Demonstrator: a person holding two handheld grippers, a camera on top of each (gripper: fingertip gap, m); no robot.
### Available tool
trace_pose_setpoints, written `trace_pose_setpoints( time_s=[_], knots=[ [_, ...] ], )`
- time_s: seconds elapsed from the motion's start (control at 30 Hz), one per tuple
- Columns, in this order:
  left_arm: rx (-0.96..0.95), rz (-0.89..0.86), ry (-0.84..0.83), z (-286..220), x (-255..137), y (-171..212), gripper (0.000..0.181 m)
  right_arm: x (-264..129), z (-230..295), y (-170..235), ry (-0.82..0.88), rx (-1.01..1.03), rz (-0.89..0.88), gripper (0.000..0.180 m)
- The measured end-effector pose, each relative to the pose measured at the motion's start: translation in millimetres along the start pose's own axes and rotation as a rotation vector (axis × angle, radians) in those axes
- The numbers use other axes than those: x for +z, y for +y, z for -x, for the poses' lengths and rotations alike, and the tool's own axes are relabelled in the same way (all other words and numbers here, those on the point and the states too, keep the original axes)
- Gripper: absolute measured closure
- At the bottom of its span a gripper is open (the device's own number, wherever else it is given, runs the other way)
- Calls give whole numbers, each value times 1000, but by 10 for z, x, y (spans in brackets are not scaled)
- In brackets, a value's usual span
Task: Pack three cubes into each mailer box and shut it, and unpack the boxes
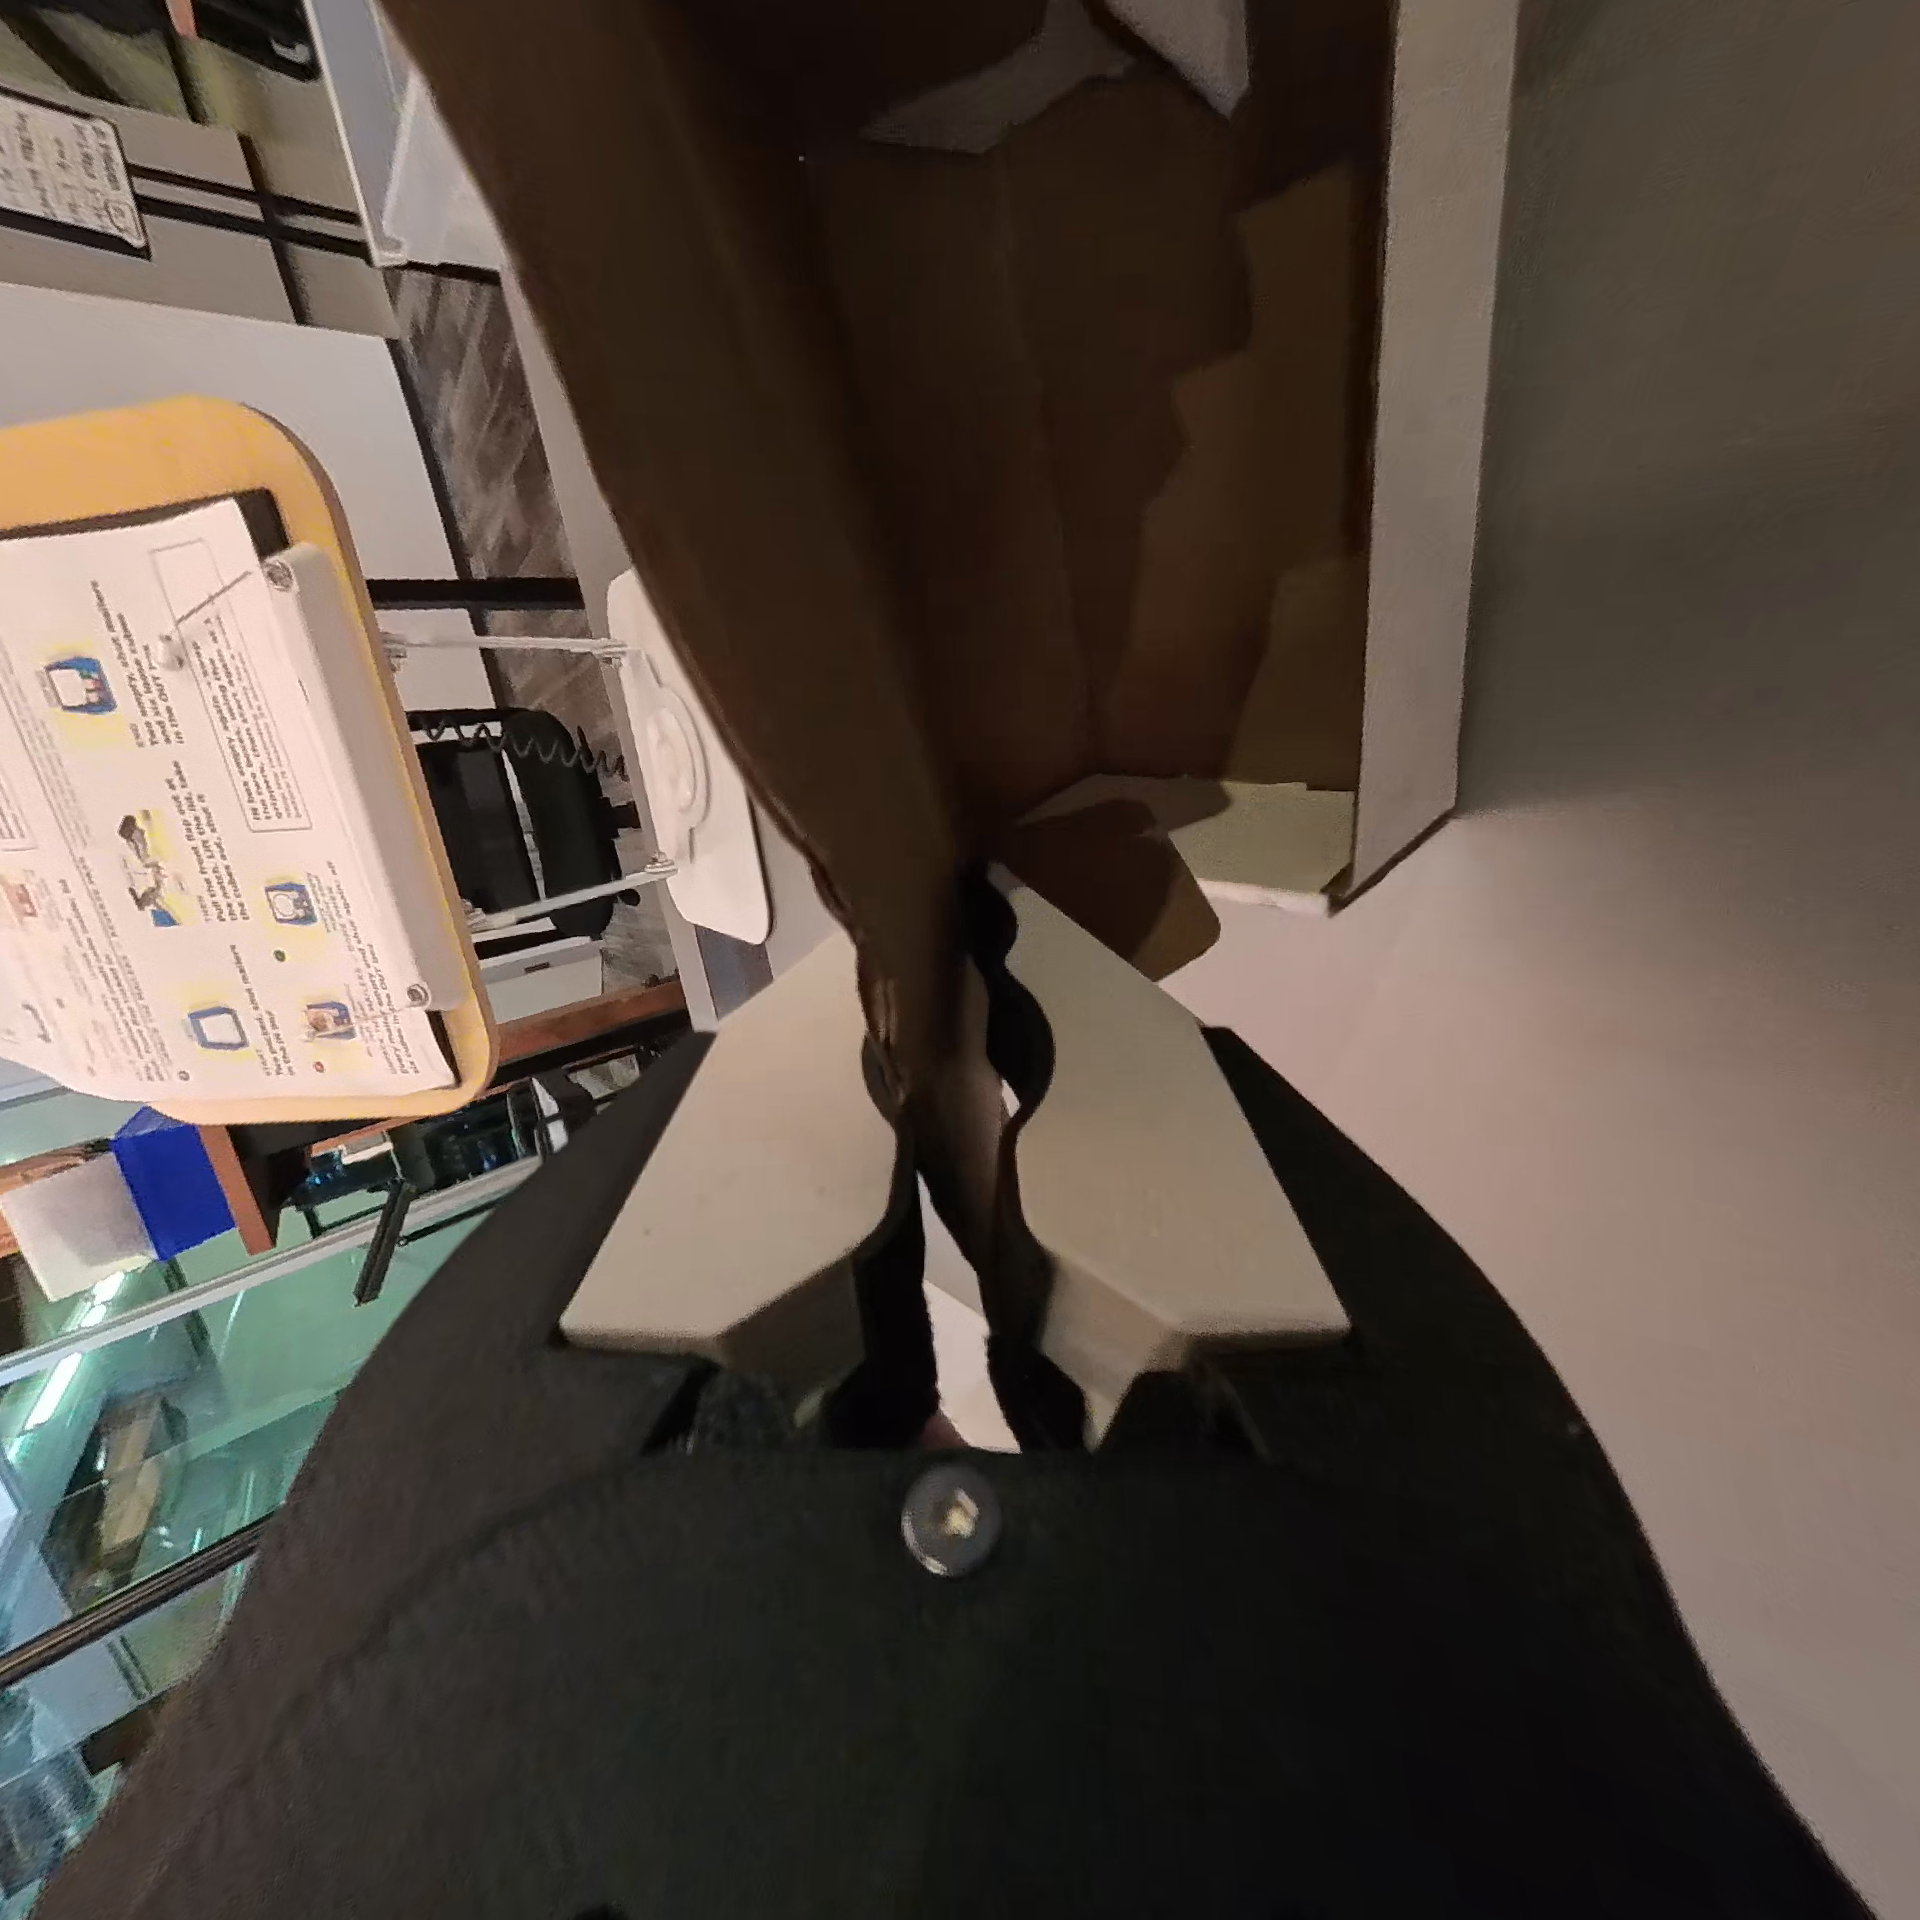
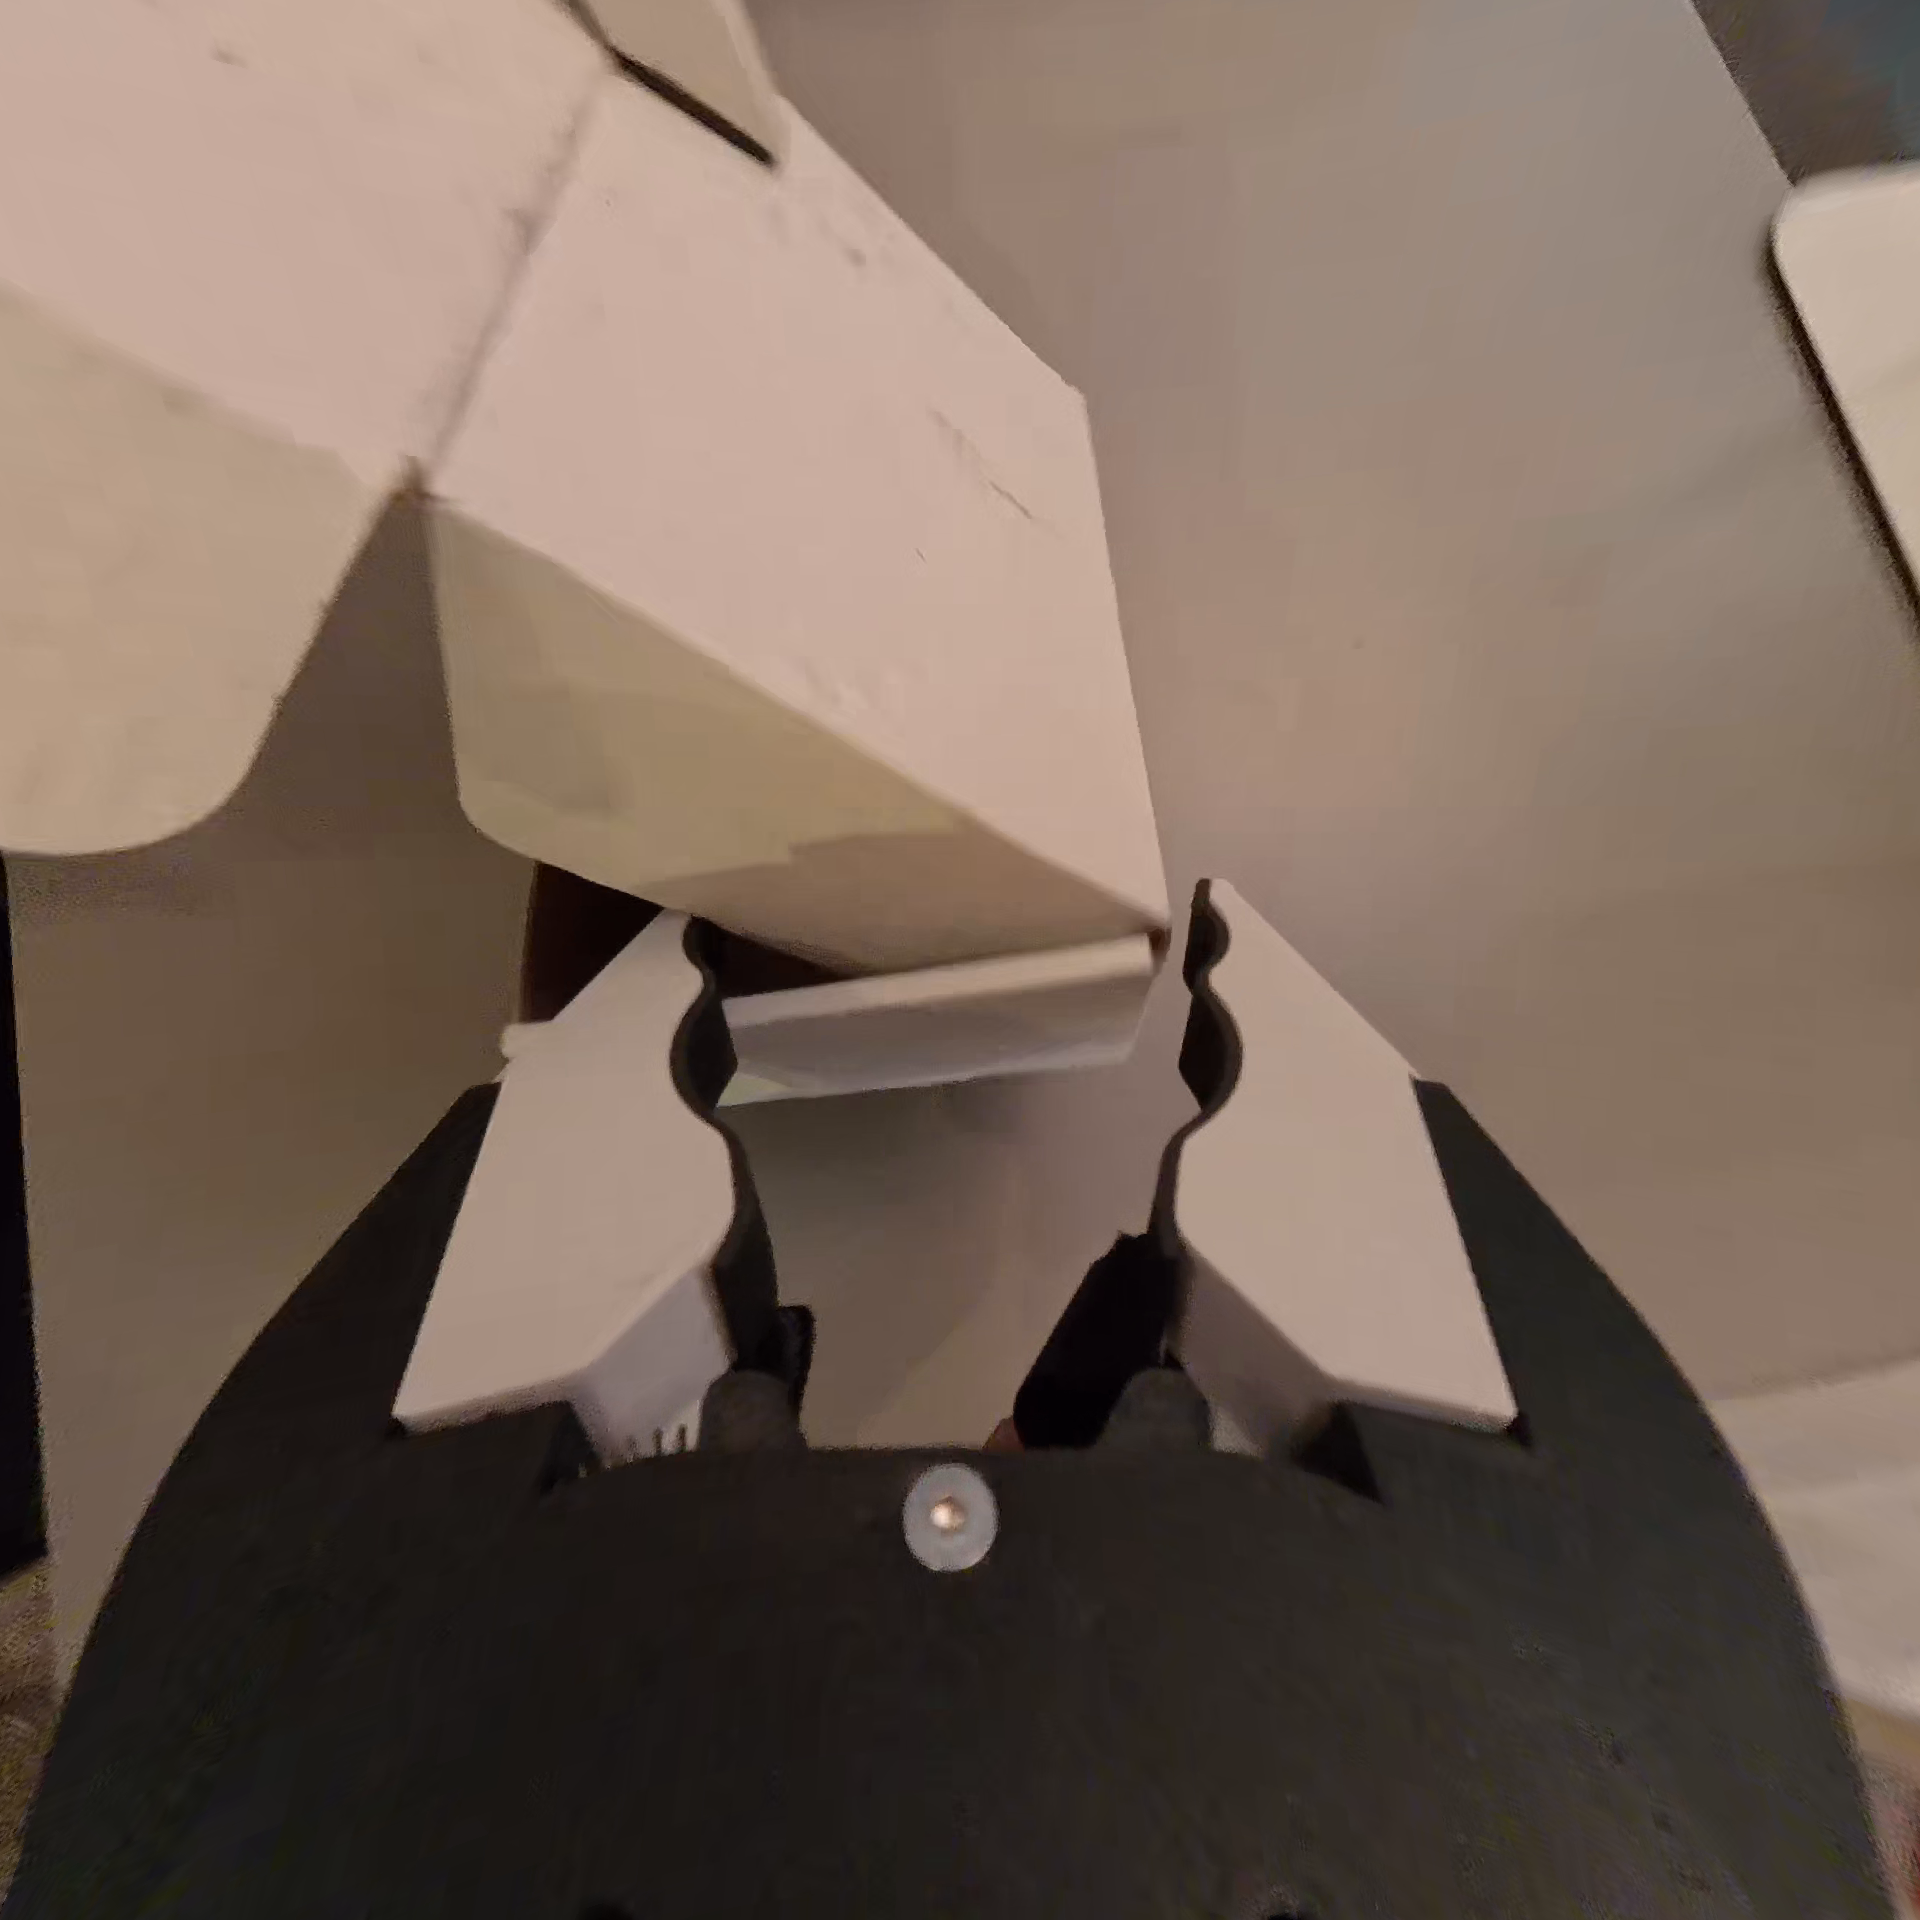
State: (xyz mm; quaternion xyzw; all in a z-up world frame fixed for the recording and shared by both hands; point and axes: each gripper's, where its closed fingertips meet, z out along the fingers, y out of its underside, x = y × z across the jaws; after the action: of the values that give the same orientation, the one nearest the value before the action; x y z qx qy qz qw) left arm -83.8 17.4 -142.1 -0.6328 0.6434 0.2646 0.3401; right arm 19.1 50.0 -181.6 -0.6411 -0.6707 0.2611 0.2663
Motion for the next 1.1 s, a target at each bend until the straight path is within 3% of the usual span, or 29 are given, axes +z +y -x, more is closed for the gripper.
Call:
trace_pose_setpoints(
  time_s=[0.03,0.1,0.2,0.37,0.5,0.57,0.67,0.83,0.97,1.1],
  knots=[
    [3,-4,-8,7,18,-23,179,-22,-17,28,16,34,-5,93],
    [10,3,-16,9,55,-58,179,-49,-20,77,69,62,-31,100],
    [7,-8,-7,25,76,-143,179,-112,94,138,70,77,-122,97],
    [74,44,20,-102,295,-185,178,-235,358,236,85,33,-163,68],
    [93,55,31,-151,307,-261,175,-373,449,46,201,-33,-266,75],
    [87,38,31,-206,315,-311,173,-361,493,27,234,-99,-227,81],
    [75,-4,0,-410,342,-413,169,-130,649,145,155,-129,-114,96],
    [-24,-116,-79,-419,282,-443,169,7,695,289,185,-237,-34,89],
    [-175,-313,1,-454,64,-545,143,-20,727,322,153,-283,7,83],
    [-273,-487,290,-722,-242,-586,125,-19,761,384,127,-314,41,81]
  ],
)
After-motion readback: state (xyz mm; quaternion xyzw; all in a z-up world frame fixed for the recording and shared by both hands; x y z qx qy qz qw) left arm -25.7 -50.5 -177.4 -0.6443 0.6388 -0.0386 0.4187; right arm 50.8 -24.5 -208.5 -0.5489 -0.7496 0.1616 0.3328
